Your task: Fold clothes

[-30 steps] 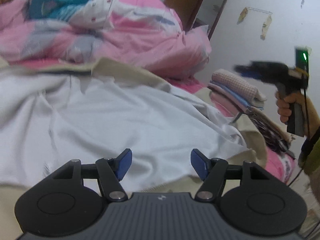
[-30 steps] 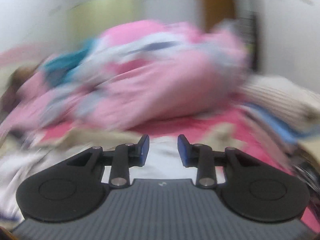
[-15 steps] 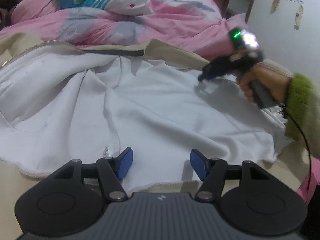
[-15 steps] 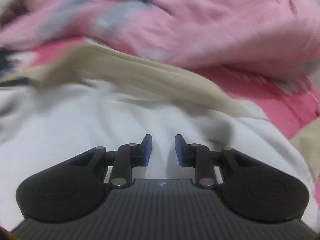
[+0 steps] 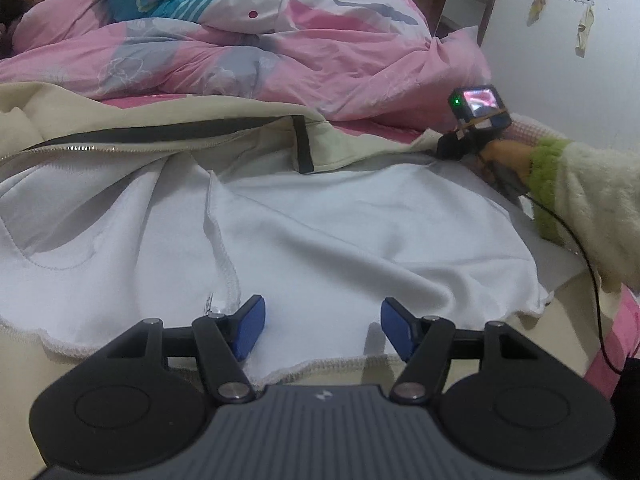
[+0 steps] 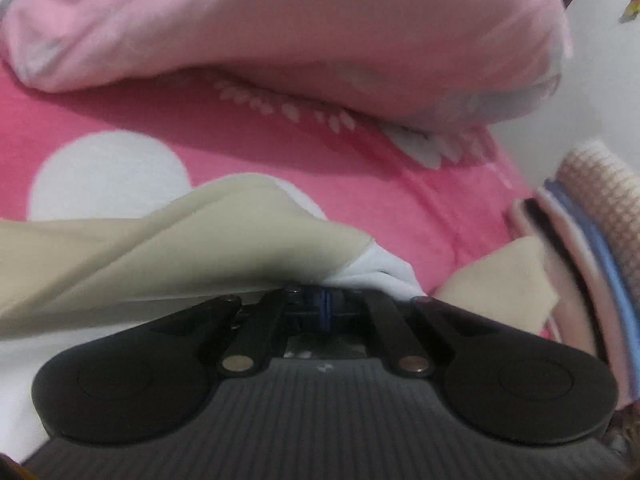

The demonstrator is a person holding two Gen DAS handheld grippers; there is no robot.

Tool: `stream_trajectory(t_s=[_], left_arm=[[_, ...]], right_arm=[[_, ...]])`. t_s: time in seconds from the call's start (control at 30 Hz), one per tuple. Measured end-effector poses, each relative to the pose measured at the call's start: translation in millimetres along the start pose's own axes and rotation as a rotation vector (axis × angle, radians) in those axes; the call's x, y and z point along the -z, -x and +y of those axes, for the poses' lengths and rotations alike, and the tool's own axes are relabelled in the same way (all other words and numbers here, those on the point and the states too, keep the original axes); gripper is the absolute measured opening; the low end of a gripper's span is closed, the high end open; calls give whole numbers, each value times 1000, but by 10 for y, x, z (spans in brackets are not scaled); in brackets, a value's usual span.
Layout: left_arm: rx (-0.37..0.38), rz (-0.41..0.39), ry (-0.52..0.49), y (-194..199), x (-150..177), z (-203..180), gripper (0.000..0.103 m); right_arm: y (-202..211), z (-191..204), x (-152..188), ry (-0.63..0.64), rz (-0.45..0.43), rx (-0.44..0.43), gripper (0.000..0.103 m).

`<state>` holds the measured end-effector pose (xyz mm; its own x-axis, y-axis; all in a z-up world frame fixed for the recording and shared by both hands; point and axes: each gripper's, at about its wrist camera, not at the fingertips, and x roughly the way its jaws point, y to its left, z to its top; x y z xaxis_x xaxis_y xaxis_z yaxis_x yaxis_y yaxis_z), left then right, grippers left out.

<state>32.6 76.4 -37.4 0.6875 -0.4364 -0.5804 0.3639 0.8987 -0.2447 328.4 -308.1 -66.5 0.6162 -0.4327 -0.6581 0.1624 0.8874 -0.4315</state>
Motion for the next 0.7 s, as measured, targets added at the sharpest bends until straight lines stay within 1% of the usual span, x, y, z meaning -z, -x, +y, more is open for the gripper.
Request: stream_trajectory(t_s=[0.03, 0.07, 0.13, 0.17, 0.23, 0.37, 0.43, 0.53, 0.57, 0.67, 0.7], left_arm=[[2, 0, 5, 11, 1, -4, 66], [4, 0, 12, 12, -7, 3, 66], [10, 1, 26, 22, -13, 18, 66], [11, 1, 30, 26, -12, 23, 66], [10, 0, 36, 26, -15, 32, 66], [4, -6, 43, 31, -20, 35, 65], [-1, -10, 43, 35, -16, 43, 65], [-3, -10, 38, 27, 2, 44, 65], [-3, -8, 35, 22, 2, 42, 65], [3, 1, 36, 9, -5, 52, 65], [8, 2, 40, 8, -13, 66, 65]], right_arm=[[122, 30, 0, 8, -10, -5, 2], [300, 55, 11, 12, -36, -30, 3], [724, 139, 9, 24, -92, -126, 5], [861, 208, -52, 35, -112, -179, 5], [1244, 404, -16, 60, -139, -369, 7], [1660, 1092, 37, 150, -90, -762, 9], [1733, 1532, 8, 252, -104, -809, 9], [1670, 1919, -222, 254, -184, -752, 9], [1592, 1936, -374, 197, -190, -772, 9], [1357, 2092, -759, 90, -222, -811, 9], [1271, 2191, -825, 77, -203, -811, 9]])
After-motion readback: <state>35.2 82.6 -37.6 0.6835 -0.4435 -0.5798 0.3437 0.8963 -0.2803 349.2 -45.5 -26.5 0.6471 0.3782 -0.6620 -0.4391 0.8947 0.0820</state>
